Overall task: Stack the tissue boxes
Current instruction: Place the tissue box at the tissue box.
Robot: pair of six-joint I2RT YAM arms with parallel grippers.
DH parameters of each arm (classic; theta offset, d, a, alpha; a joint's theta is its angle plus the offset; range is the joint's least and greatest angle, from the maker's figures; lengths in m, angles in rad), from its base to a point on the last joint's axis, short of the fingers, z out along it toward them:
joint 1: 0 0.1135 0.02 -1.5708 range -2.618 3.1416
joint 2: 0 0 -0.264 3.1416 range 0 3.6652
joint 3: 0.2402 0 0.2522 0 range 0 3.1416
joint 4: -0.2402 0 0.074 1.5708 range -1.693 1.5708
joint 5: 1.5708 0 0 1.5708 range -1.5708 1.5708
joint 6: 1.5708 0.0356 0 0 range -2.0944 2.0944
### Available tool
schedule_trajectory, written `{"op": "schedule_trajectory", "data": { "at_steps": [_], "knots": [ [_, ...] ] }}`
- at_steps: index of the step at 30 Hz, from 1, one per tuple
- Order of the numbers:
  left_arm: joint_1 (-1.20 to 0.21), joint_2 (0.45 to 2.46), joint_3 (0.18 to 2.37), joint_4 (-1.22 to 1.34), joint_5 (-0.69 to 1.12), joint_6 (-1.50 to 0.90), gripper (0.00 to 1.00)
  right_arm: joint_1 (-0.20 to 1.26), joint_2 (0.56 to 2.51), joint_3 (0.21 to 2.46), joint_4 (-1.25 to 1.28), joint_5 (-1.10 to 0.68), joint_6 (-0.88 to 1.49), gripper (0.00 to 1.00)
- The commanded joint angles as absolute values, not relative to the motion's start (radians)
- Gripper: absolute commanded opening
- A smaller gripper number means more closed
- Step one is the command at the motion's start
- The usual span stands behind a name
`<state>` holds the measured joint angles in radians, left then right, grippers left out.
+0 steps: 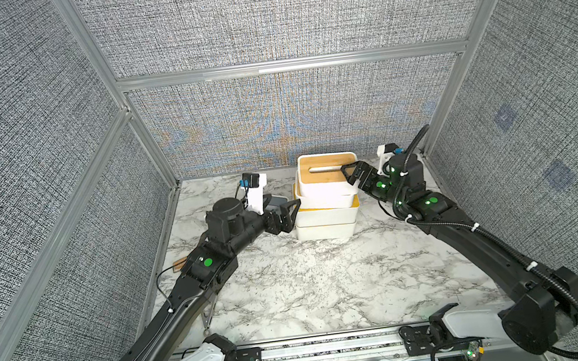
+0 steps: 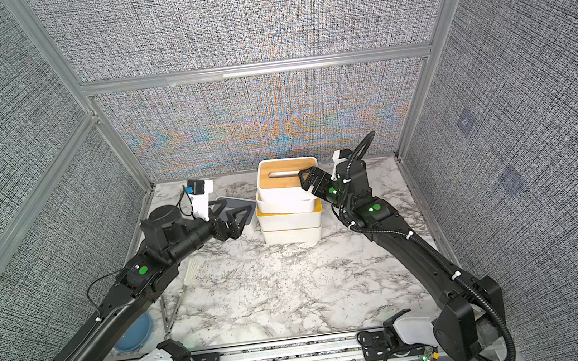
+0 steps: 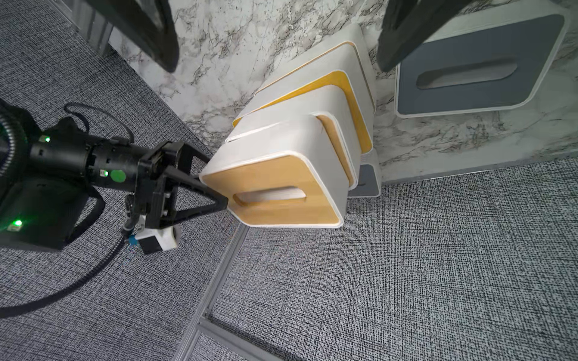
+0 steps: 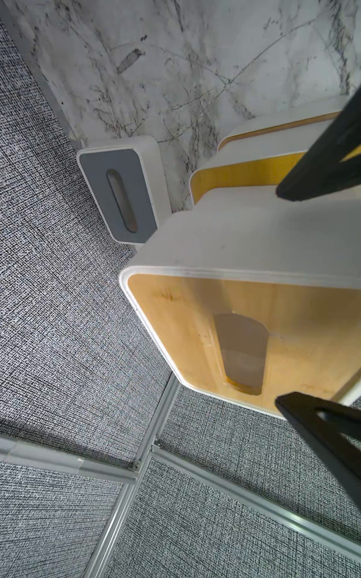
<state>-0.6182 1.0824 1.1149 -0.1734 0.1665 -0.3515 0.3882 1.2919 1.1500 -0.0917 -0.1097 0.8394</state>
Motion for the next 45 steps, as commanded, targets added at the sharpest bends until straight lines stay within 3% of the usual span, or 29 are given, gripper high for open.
{"op": "schedule_trajectory", "data": {
  "at_steps": [1, 10, 45],
  "knots": [
    [-0.614, 1.157, 1.203, -0.224, 0.124, -0.332, 0.99, 0.389, 1.295, 1.149, -0.057, -0.132, 0.837, 0.99],
    [-0.605, 1.344, 1.335, -0.232, 0.149, -0.316, 0.99, 0.388, 1.299, 1.148, -0.037, -0.153, 0.842, 0.99],
    [-0.576, 1.342, 1.266, -0.191, 0.24, -0.29, 0.99, 0.395, 1.31, 1.137, -0.011, -0.157, 0.865, 0.99]
  ]
}}
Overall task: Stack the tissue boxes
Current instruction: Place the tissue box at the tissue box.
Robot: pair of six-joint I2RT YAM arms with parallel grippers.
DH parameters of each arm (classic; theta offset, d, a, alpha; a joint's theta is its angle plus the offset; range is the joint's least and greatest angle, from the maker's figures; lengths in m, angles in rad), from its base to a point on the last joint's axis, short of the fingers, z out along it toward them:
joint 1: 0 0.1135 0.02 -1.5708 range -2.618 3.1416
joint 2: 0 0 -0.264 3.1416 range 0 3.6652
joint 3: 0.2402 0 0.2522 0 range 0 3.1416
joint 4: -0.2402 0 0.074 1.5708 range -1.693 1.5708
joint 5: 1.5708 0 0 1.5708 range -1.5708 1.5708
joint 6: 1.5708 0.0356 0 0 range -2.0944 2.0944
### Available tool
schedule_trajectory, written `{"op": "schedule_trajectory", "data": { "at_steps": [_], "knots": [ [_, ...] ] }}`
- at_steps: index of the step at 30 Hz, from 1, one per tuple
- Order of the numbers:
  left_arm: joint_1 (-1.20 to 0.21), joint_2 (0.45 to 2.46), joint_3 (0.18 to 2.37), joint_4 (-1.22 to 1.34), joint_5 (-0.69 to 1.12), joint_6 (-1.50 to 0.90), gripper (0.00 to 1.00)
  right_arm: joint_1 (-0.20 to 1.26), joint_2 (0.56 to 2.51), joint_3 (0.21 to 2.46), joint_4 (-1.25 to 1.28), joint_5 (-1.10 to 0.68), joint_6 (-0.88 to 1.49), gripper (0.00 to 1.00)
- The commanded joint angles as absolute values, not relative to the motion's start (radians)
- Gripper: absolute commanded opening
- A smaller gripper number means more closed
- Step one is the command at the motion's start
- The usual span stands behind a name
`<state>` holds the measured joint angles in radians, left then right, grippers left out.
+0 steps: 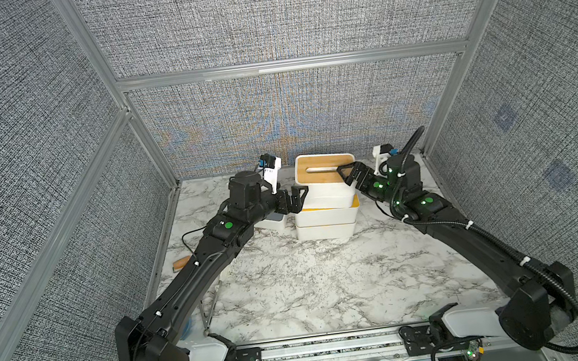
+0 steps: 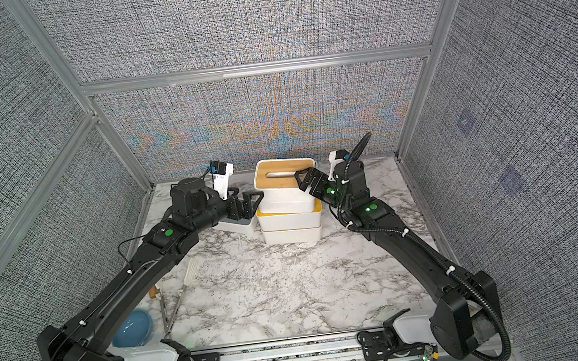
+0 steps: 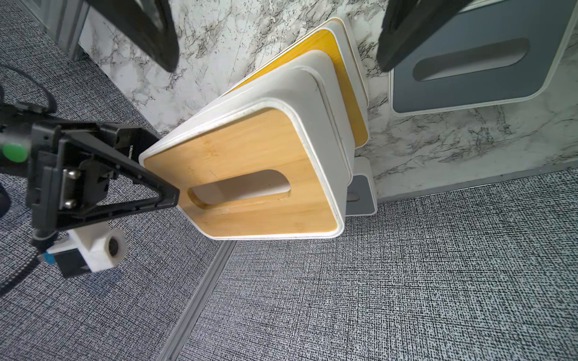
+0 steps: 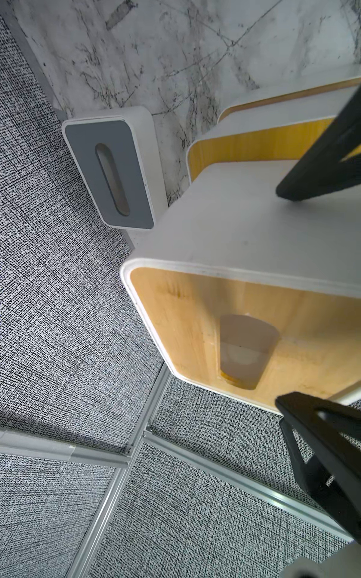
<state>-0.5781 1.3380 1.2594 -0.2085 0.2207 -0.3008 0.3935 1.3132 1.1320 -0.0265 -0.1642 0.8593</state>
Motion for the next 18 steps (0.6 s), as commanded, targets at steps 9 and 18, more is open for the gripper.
{"op": "schedule_trajectory", "data": {
  "at_steps": [9, 18],
  "knots": [
    [-0.556, 1.316, 1.243, -0.21, 0.204, -0.284, 0.99, 0.396, 1.287, 1.149, -0.042, -0.118, 0.831, 0.99],
    [-0.388, 1.401, 1.256, -0.285, 0.034, -0.349, 0.99, 0.403, 1.148, 1.174, -0.184, -0.05, 0.787, 0.99]
  ]
}}
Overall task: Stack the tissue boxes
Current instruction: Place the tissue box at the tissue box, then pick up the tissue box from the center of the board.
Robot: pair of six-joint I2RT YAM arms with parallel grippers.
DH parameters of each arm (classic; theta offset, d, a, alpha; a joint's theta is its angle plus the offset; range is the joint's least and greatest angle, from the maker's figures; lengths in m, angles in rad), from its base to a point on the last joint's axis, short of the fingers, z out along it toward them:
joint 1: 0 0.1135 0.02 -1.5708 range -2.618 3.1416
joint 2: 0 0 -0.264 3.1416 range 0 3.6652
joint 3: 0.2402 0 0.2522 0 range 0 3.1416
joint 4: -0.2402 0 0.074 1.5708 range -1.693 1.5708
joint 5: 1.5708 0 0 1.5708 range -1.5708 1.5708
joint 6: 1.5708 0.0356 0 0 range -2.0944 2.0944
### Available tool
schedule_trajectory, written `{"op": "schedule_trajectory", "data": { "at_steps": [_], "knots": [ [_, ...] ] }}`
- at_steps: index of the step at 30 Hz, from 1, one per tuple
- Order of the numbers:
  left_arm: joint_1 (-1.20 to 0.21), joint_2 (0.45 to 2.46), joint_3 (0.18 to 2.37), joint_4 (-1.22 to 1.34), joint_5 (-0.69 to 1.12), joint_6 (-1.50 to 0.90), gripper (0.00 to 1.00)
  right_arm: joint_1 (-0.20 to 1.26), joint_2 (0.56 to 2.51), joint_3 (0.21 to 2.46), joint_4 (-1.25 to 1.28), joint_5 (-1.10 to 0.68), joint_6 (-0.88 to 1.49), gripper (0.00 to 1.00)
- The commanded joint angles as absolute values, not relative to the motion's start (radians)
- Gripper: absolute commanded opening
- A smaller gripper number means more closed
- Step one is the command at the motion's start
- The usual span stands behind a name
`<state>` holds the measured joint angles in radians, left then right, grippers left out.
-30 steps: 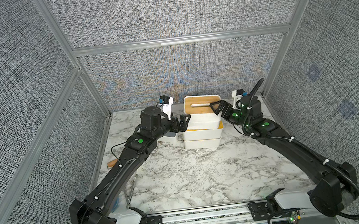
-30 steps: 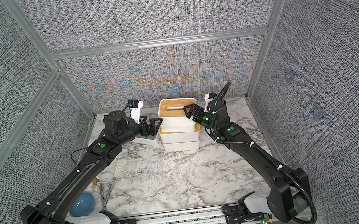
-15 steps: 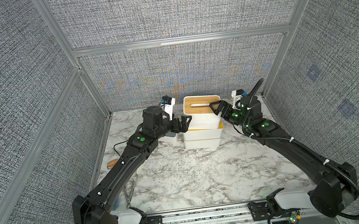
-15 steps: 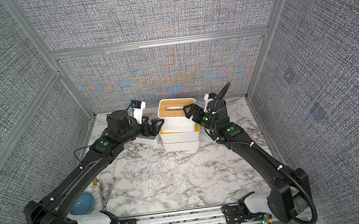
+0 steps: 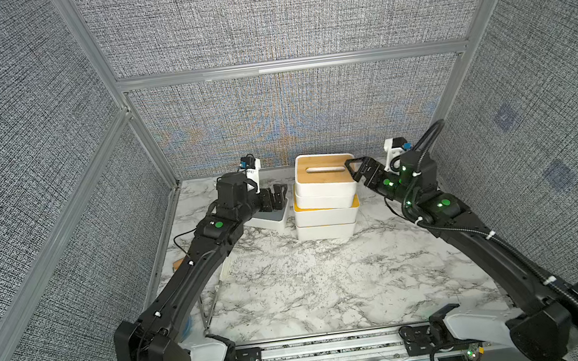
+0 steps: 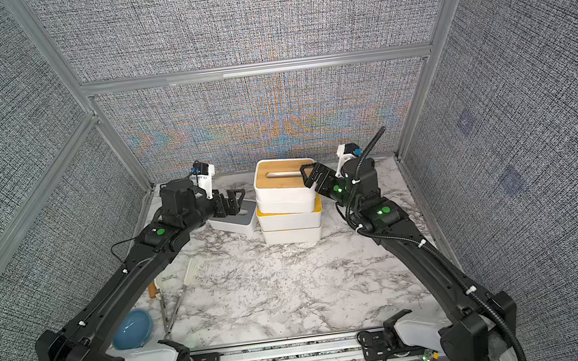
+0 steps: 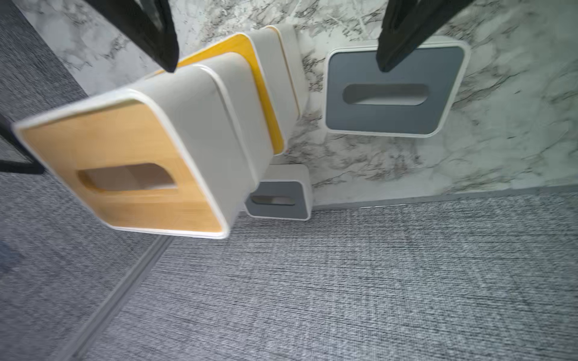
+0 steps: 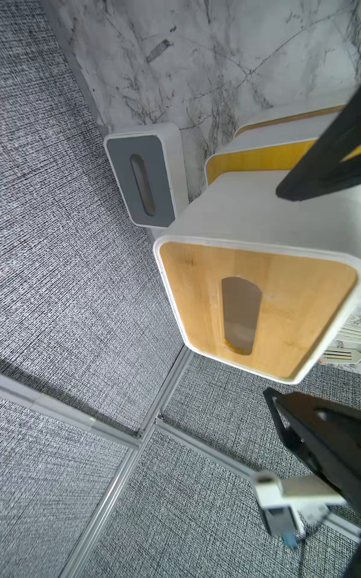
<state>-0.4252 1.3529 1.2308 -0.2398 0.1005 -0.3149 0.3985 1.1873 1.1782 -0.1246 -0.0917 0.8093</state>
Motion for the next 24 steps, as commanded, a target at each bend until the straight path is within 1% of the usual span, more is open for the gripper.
{"op": "schedule_trajectory", "data": {
  "at_steps": [1, 5, 10, 13, 15, 19, 24],
  "knots": [
    [-0.368, 1.441, 1.285, -0.306, 0.034, -0.353, 0.99, 0.406, 1.123, 1.163, -0.194, -0.034, 0.786, 0.99],
    [-0.316, 1.622, 1.457, -0.443, 0.022, -0.318, 0.99, 0.412, 1.053, 1.145, -0.269, -0.015, 0.773, 0.99],
    [-0.304, 1.875, 1.722, -0.67, -0.144, -0.31, 0.99, 0.49, 0.953, 1.068, -0.357, 0.079, 0.725, 0.99],
    [-0.304, 2.035, 1.861, -0.777, -0.188, -0.28, 0.99, 0.513, 0.887, 1.021, -0.423, 0.085, 0.68, 0.99],
    [-0.302, 2.122, 1.936, -0.837, -0.213, -0.26, 0.99, 0.525, 0.824, 0.963, -0.416, 0.081, 0.658, 0.99],
    [-0.292, 2.215, 1.993, -0.863, -0.229, -0.247, 0.99, 0.531, 0.732, 0.869, -0.392, 0.071, 0.62, 0.99],
    [-0.284, 2.255, 1.99, -0.859, -0.243, -0.229, 0.99, 0.532, 0.711, 0.849, -0.397, 0.032, 0.594, 0.99]
  ]
}}
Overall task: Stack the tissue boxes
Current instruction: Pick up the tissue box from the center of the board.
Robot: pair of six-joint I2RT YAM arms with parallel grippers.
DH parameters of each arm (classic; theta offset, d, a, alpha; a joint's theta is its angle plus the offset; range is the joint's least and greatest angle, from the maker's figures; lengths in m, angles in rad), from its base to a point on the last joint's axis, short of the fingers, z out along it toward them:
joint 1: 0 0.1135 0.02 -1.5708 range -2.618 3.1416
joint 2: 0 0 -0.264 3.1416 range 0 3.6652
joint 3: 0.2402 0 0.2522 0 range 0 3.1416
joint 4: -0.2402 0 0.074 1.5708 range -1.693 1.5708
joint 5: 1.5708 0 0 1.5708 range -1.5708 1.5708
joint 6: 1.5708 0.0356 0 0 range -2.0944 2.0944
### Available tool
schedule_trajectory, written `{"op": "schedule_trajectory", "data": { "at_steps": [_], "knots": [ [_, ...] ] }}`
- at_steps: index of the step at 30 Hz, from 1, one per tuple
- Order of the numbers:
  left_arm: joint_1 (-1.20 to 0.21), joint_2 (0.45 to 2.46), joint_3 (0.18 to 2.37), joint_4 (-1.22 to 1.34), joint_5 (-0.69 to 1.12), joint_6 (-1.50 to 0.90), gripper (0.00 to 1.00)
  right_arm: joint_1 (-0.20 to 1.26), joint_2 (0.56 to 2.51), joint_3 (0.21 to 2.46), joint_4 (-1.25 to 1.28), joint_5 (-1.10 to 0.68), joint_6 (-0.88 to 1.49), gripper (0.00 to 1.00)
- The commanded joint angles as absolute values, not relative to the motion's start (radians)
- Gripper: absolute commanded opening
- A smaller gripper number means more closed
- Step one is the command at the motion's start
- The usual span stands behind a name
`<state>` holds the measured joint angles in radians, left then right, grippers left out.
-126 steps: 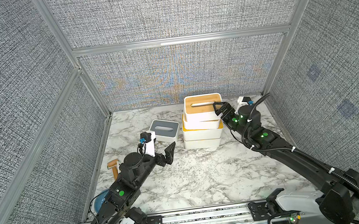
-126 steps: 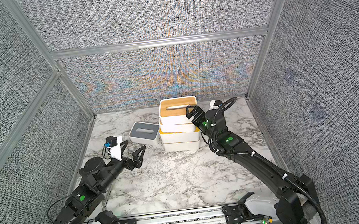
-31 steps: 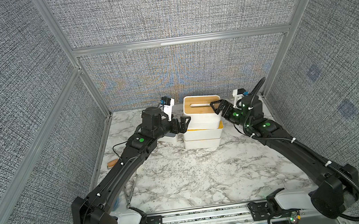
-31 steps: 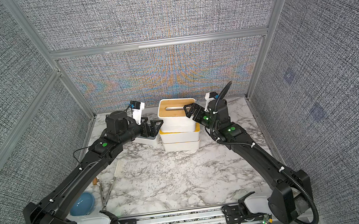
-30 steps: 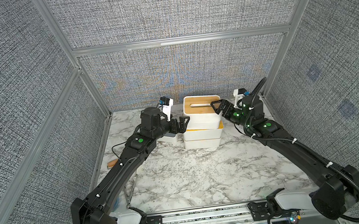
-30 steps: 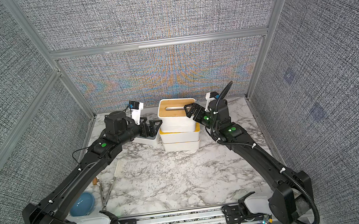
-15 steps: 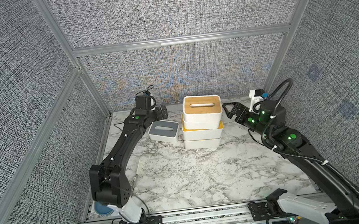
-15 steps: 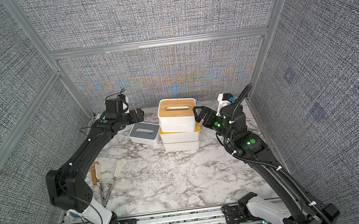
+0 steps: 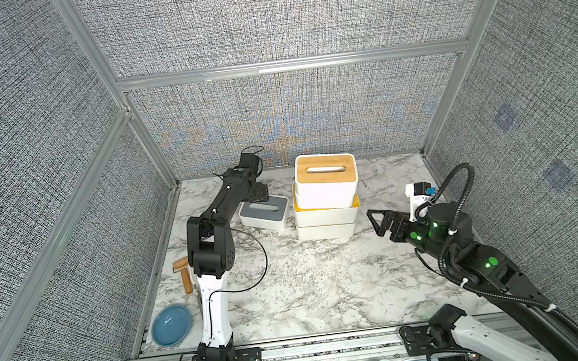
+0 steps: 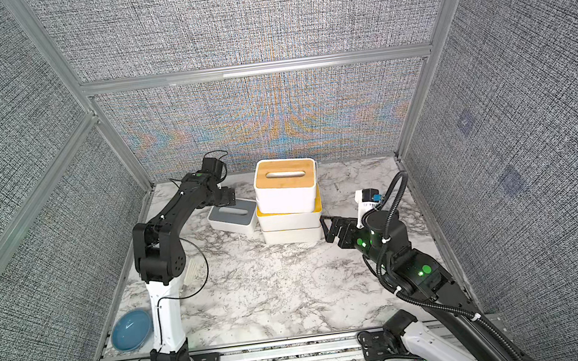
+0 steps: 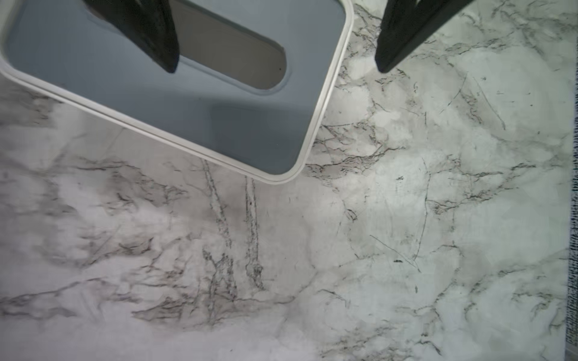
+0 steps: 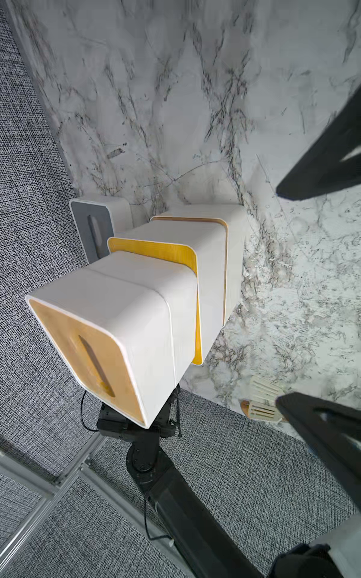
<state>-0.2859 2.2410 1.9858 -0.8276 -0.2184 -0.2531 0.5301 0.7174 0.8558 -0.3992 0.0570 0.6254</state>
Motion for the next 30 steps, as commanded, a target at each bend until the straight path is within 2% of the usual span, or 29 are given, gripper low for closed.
{"op": "schedule_trajectory", "data": {
  "at_steps": [1, 10, 14, 30],
  "knots": [
    [-0.284, 2.258, 1.984, -0.857, -0.241, -0.224, 0.99, 0.533, 0.711, 0.841, -0.394, 0.031, 0.594, 0.99],
    [-0.284, 2.274, 1.922, -0.842, -0.247, -0.213, 0.96, 0.532, 0.678, 0.83, -0.377, 0.002, 0.583, 0.99],
    [-0.285, 2.302, 1.985, -0.944, -0.29, -0.221, 0.95, 0.533, 0.677, 0.826, -0.377, 0.008, 0.571, 0.99],
    [-0.361, 2.17, 1.782, -1.027, -0.336, -0.153, 0.91, 0.534, 0.674, 0.807, -0.354, -0.032, 0.568, 0.99]
  ]
}}
